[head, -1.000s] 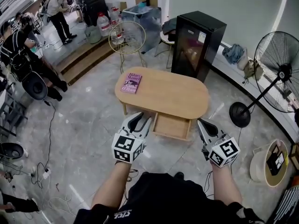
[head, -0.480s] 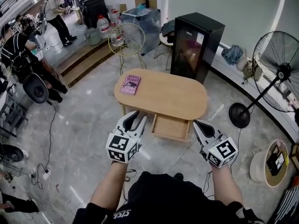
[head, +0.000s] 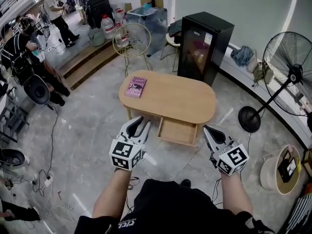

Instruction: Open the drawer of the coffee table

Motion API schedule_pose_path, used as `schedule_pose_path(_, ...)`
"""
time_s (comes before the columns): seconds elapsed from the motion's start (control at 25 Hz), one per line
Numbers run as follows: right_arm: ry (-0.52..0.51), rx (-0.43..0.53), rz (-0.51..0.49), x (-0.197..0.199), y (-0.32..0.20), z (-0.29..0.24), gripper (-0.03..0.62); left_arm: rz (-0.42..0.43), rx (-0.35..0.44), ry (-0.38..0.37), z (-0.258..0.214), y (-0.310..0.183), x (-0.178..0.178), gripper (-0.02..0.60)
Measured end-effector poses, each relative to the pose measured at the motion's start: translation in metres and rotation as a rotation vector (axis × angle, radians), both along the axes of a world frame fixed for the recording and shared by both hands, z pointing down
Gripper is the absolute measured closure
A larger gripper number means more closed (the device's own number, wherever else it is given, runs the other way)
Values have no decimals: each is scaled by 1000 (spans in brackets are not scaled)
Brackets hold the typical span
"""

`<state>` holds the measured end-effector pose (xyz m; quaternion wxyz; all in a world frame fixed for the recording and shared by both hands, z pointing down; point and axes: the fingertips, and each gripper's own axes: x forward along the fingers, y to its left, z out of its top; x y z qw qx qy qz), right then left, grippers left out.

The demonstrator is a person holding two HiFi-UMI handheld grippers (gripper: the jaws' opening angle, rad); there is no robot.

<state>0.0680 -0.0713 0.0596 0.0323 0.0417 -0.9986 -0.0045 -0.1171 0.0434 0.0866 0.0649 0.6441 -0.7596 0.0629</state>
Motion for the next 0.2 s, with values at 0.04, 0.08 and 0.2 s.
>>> schedule_pose_path(0.04,0,-4,3,2,0,1,591,1,-2,-1,1,1,1,480)
schedule_pose_path(0.08,-1,-8,6,3,0,2,591,3,-4,0,2,1,3,480)
schedule_pose_path(0.2,-6,-16,14,6,-2,3,591,9,-7,0,4,0,6,486)
